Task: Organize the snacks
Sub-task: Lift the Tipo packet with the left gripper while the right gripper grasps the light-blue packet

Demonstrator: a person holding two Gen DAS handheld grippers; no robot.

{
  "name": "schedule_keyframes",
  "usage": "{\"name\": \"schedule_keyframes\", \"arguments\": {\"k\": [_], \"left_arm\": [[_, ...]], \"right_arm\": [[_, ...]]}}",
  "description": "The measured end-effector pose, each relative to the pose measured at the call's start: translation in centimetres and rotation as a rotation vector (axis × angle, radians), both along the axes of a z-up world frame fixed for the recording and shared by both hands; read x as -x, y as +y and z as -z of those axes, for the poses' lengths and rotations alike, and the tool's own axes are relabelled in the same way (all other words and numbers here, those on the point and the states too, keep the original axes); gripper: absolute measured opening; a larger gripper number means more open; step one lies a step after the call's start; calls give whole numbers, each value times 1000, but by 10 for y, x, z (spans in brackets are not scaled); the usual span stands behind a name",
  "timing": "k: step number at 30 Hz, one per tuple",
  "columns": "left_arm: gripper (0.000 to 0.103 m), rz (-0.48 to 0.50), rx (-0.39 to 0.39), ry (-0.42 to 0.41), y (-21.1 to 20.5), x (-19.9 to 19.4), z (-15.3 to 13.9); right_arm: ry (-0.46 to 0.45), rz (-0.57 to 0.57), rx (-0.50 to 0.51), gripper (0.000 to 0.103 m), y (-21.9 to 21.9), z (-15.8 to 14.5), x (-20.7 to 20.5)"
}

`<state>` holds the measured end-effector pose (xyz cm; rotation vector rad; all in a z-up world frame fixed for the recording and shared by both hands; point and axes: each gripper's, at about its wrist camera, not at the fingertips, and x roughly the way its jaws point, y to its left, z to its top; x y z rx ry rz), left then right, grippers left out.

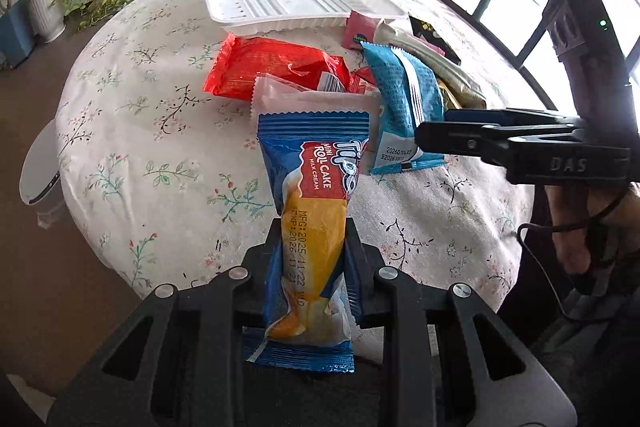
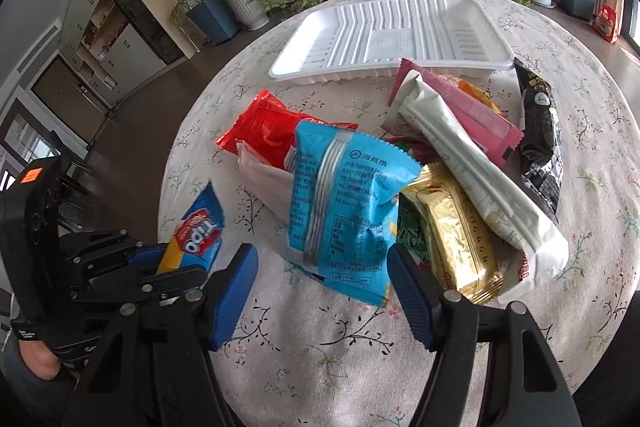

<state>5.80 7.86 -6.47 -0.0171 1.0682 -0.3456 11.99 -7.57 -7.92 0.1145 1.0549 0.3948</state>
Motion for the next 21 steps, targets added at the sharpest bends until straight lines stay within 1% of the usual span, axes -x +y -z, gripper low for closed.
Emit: {"name": "schedule_keyframes", "arguments": {"k": [5, 11, 13, 15, 16, 17, 19, 20, 21], "left_arm": [[25, -5, 30, -14, 5, 10, -1], [25, -13, 49, -25, 9, 12, 0], [25, -15, 52, -27, 9, 13, 1], [25, -16, 57, -27, 10, 12, 1], [25, -16, 58, -25, 10, 12, 1], [25, -16, 57, -25, 9, 12, 1], [25, -12, 55, -25, 8, 11, 2], [25, -10, 53, -25, 7, 11, 2], [25, -10, 52, -25, 7, 11, 2]], "right_arm": [[25, 54, 37, 71, 8, 7, -9], [-5, 71, 112, 77, 22, 13, -15], [-36, 62, 137, 77, 26, 15, -14], [-50, 56, 147, 68, 25, 15, -12], [-50, 55, 138, 66, 23, 14, -12], [-45, 53, 125, 58, 21, 14, -12], [-43, 51, 104, 52, 17, 13, -11], [-48, 48, 99, 47, 16, 12, -10], [-49, 45, 92, 46, 15, 12, -9]]}}
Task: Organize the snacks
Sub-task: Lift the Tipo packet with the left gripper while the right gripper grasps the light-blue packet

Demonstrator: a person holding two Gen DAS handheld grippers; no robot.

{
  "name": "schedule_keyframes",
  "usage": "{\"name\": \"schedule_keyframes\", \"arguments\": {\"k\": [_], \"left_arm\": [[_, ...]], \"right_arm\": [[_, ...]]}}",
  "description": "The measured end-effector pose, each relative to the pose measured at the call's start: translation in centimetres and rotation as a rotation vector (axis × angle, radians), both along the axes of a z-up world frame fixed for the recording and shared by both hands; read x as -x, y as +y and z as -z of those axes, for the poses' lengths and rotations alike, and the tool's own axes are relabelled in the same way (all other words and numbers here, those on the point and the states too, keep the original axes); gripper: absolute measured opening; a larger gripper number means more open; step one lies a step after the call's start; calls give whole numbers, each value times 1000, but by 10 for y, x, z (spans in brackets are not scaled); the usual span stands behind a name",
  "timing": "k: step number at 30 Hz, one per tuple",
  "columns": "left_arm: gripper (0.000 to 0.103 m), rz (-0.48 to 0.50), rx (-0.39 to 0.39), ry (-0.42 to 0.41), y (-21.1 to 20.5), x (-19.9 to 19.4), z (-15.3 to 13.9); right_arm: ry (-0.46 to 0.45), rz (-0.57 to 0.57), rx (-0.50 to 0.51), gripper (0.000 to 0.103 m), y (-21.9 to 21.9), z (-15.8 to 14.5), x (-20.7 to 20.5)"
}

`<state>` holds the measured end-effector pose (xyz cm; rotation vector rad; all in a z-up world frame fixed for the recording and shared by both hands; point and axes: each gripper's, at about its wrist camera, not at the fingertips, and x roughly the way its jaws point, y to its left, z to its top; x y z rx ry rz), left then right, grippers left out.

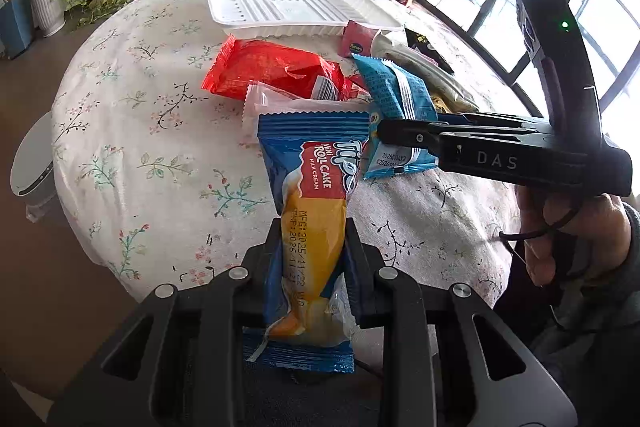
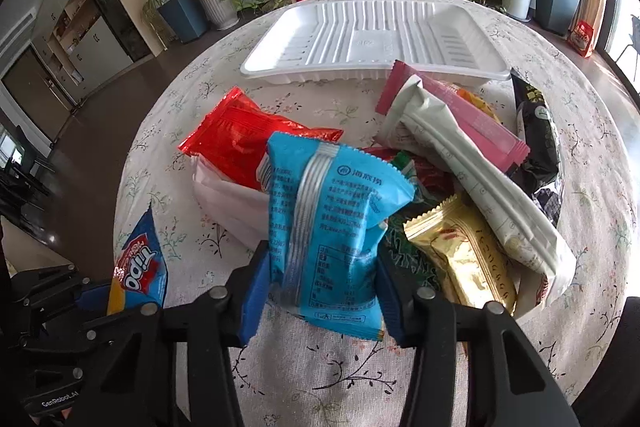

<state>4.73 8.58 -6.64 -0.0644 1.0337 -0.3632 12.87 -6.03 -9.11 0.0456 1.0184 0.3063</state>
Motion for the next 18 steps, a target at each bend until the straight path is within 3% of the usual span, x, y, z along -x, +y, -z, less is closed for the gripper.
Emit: {"name": "schedule_keyframes", "arguments": {"k": [13, 18], "left_arm": [[25, -10, 51, 1, 7, -5, -2], [25, -13, 61, 2, 2, -10, -5]], "right_arm": [[-58, 13, -165, 43, -17, -33, 17], [-36, 27, -224, 43, -36, -37, 20]]}}
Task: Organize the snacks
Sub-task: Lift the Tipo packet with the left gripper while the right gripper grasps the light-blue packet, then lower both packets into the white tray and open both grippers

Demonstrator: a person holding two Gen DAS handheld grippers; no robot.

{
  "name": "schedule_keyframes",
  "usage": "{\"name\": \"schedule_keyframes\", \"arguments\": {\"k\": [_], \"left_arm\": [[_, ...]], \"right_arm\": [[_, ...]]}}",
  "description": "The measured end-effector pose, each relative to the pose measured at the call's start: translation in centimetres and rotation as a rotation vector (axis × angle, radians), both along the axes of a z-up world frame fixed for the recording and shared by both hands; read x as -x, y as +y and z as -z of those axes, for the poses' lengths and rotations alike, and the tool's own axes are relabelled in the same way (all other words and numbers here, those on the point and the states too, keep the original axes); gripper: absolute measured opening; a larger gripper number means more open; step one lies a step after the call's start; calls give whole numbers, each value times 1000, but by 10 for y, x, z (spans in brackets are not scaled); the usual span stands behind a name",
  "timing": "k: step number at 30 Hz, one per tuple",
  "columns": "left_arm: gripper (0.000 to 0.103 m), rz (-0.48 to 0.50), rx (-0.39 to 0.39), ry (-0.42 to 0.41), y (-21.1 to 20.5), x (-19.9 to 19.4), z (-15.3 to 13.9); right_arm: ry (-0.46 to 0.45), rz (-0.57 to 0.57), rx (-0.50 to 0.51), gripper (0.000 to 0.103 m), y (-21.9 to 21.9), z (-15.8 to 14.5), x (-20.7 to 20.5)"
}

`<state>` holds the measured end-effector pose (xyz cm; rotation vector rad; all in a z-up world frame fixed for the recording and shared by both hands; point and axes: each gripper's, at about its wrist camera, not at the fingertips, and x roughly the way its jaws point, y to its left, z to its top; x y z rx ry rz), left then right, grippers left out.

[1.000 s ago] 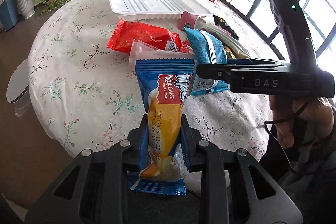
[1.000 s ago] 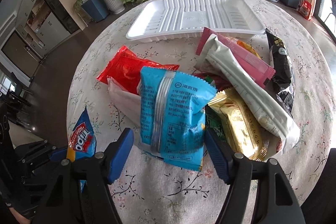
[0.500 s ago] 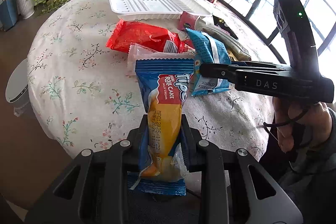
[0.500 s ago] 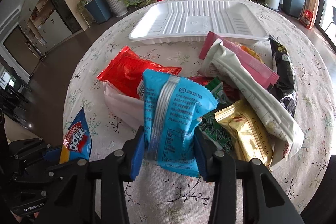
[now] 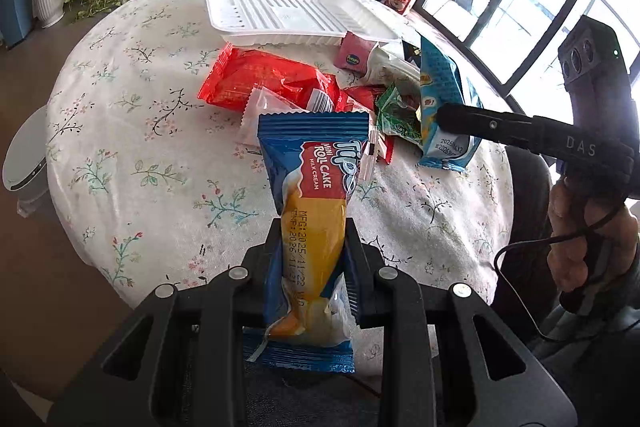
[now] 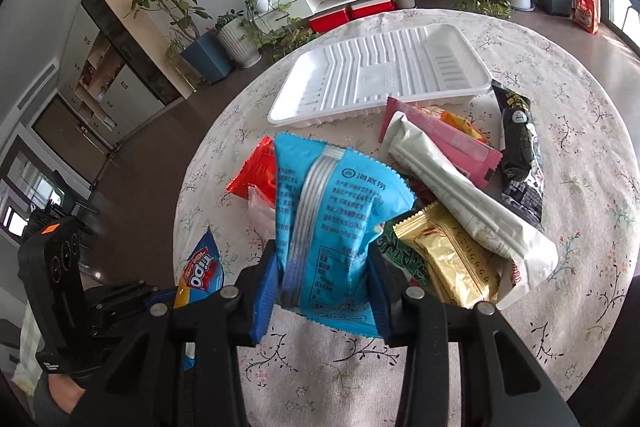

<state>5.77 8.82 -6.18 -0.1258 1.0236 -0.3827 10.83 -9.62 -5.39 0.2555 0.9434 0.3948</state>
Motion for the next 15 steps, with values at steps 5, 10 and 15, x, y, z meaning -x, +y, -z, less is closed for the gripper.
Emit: {"name": "schedule_keyframes", "arguments": {"k": [5, 10, 15], "left_arm": [[25, -5, 26, 5, -4, -8, -1], [25, -24, 70, -18, -1, -22, -11], [25, -52, 110, -62, 6, -35, -28]], "right_arm": [[14, 2, -51, 43, -18, -4, 3], [-2, 36, -90, 43, -41, -15, 3], [-14, 90, -126, 43, -65, -26, -3]]}}
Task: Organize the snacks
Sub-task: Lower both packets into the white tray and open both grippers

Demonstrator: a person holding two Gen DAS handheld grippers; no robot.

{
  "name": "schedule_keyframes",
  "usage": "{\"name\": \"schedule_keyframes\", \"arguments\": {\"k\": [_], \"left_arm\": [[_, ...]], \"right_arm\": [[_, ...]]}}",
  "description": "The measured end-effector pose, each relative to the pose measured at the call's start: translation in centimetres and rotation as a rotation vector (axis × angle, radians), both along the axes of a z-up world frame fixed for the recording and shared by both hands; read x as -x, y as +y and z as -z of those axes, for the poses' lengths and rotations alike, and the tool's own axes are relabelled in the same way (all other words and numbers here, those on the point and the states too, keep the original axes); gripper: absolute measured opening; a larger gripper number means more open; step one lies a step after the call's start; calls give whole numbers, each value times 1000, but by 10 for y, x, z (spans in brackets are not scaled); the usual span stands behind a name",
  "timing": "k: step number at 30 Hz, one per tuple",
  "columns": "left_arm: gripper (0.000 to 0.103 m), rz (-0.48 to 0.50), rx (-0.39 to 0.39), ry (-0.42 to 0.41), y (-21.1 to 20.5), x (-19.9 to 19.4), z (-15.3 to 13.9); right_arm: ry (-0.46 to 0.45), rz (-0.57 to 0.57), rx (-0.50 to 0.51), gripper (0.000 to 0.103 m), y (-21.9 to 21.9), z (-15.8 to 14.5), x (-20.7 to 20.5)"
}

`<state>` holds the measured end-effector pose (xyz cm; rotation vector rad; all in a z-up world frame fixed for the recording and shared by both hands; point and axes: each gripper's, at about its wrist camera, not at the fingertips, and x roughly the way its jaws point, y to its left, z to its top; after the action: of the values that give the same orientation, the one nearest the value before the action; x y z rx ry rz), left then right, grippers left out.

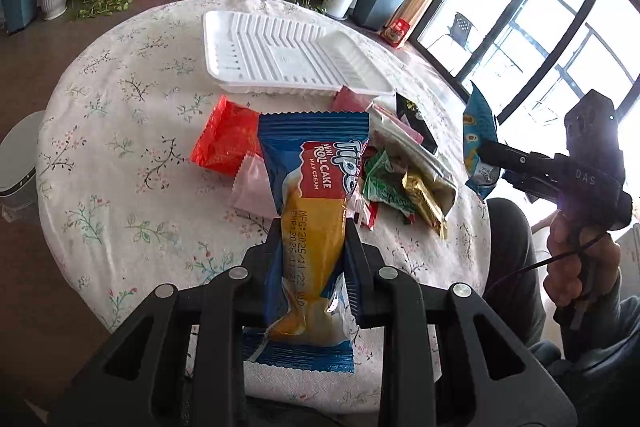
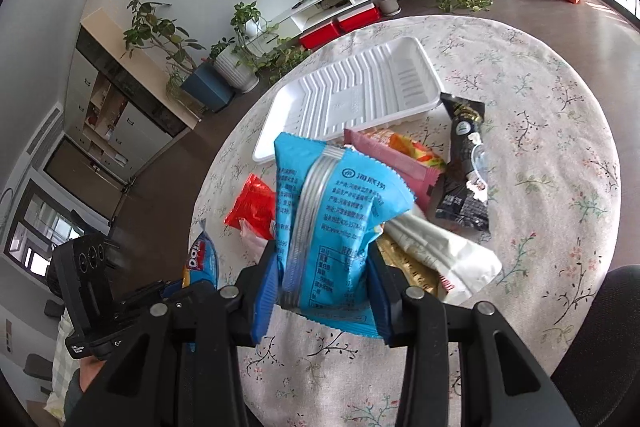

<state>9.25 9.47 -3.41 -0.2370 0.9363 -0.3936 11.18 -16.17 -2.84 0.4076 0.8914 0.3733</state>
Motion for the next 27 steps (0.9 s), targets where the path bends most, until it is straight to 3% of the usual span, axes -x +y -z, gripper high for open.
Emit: {"name": "schedule_keyframes", "arguments": {"k": [10, 15, 21, 27], "left_arm": [[25, -59, 29, -71, 28, -22, -34], [25, -60, 8, -106, 39, -64, -58], [25, -19, -53, -125, 26, -147, -85], [25, 20, -133, -36, 1, -239, -62]], "right_arm": [[-64, 149, 8, 43, -72, -24, -28], [-99, 185, 59, 43, -91, -38, -57], [-114, 106, 111, 43, -75, -53, -116], [-41, -57, 180, 43, -27, -40, -191]]}}
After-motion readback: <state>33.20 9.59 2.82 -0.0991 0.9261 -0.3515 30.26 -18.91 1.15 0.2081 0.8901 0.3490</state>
